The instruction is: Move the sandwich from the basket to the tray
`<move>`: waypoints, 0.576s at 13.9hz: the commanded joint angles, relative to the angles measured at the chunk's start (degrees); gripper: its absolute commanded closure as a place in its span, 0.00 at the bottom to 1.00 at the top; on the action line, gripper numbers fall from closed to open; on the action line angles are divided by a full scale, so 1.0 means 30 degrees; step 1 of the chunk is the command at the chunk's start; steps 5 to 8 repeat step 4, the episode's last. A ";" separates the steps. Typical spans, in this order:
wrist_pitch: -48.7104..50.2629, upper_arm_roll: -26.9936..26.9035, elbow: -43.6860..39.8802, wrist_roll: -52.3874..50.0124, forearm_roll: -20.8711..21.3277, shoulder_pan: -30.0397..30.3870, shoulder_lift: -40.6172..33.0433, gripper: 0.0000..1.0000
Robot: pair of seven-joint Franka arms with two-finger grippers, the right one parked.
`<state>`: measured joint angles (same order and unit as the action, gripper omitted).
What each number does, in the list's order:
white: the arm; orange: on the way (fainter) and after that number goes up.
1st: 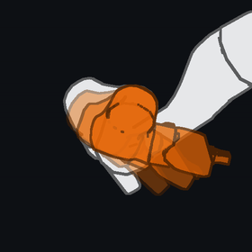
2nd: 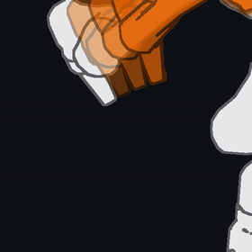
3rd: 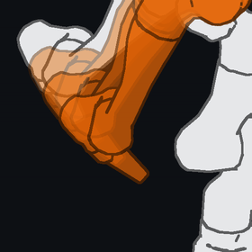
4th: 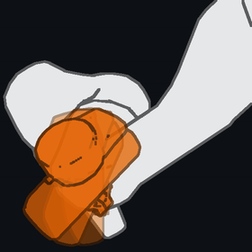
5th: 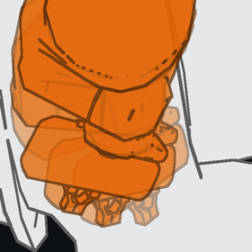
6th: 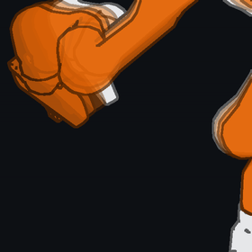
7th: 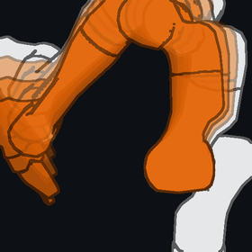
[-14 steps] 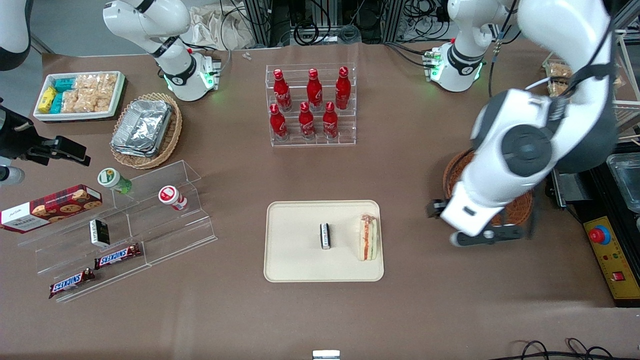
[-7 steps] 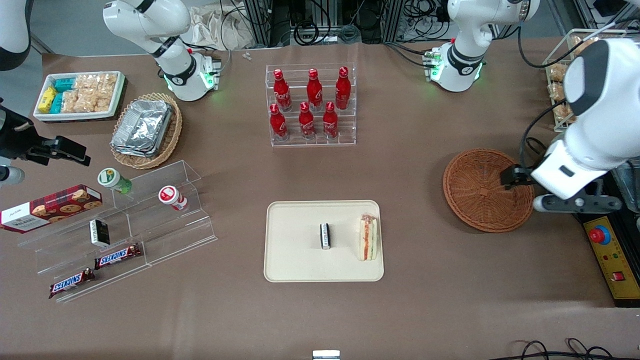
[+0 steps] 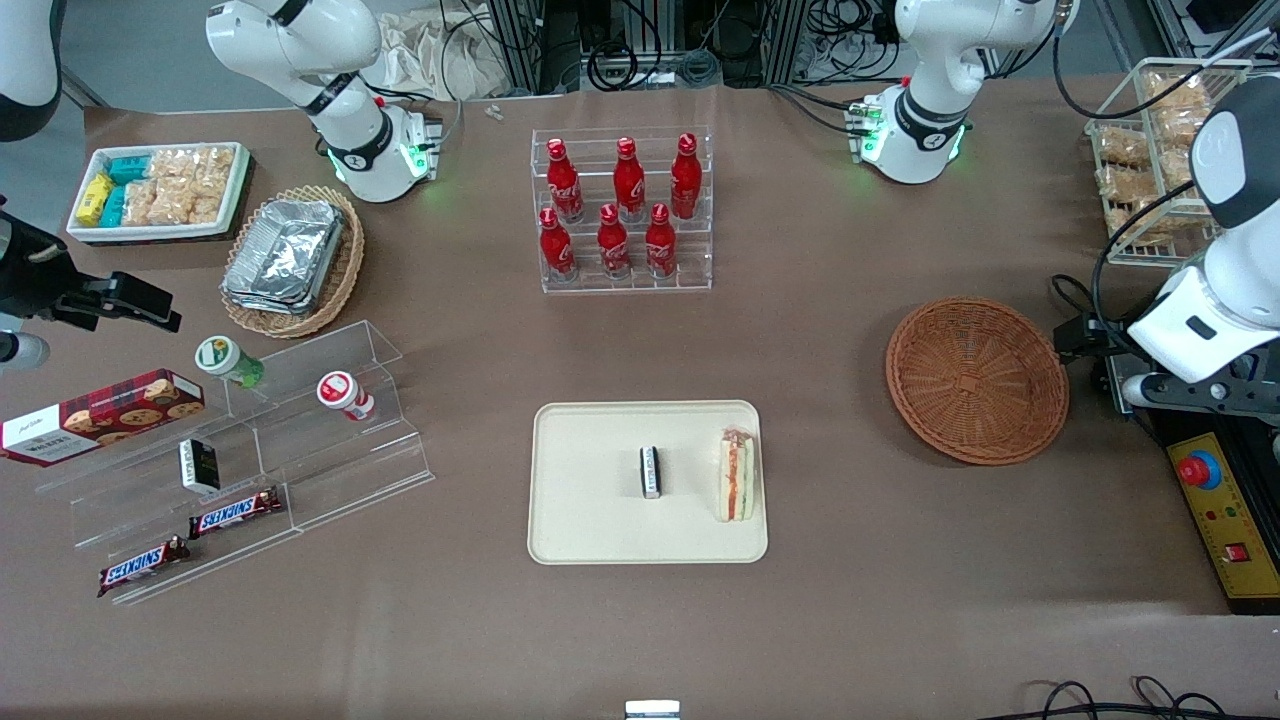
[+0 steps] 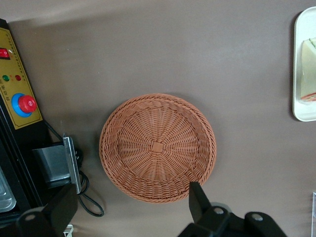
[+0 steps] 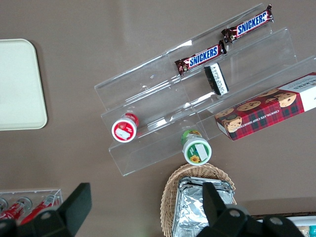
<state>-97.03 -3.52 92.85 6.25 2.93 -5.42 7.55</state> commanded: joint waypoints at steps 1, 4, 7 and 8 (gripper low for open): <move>-0.0087 -0.0117 -0.0418 0.1601 -0.0216 -0.0097 0.0030 0.00; 0.0088 -0.0176 -0.0451 0.1461 -0.0216 -0.0068 0.0032 0.00; 0.0088 -0.0176 -0.0451 0.1461 -0.0216 -0.0068 0.0032 0.00; 0.0088 -0.0176 -0.0451 0.1461 -0.0216 -0.0068 0.0032 0.00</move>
